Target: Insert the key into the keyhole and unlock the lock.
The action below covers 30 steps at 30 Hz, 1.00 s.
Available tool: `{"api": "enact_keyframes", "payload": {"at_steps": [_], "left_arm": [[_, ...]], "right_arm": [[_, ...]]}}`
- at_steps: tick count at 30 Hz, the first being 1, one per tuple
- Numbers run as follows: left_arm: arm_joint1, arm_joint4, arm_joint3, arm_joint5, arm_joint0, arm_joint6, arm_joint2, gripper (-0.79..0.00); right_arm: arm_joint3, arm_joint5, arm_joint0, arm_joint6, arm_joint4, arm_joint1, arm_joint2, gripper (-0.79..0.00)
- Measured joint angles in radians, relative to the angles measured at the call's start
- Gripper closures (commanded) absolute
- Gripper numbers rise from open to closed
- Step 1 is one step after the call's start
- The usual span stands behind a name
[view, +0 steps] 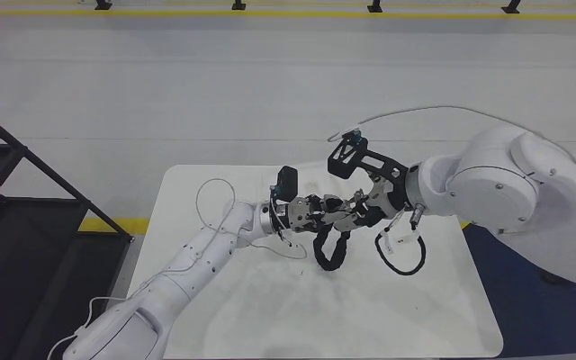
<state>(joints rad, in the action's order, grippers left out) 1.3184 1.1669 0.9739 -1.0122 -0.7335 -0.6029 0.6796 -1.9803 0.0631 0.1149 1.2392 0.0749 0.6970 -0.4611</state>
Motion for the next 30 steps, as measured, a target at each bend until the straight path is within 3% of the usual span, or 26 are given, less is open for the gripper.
{"api": "enact_keyframes", "payload": {"at_steps": [9,16,23,30], "left_arm": [[-0.049,-0.095,0.066,0.0,0.001,0.145,0.012,0.0],[-0.076,-0.157,0.112,0.0,-0.015,0.214,0.011,0.0],[-0.09,-0.214,0.131,0.0,-0.029,0.252,0.004,0.0],[-0.102,-0.276,0.136,0.0,-0.039,0.271,-0.004,0.0]], "right_arm": [[-0.003,-0.034,0.02,-0.024,0.014,-0.002,-0.003,-0.785],[0.001,-0.299,0.048,-0.071,0.141,-0.006,-0.016,-0.785],[-0.026,-0.46,0.074,-0.083,0.272,-0.009,-0.023,-0.785],[-0.06,-0.509,0.108,-0.079,0.401,-0.01,-0.018,-0.382]]}}
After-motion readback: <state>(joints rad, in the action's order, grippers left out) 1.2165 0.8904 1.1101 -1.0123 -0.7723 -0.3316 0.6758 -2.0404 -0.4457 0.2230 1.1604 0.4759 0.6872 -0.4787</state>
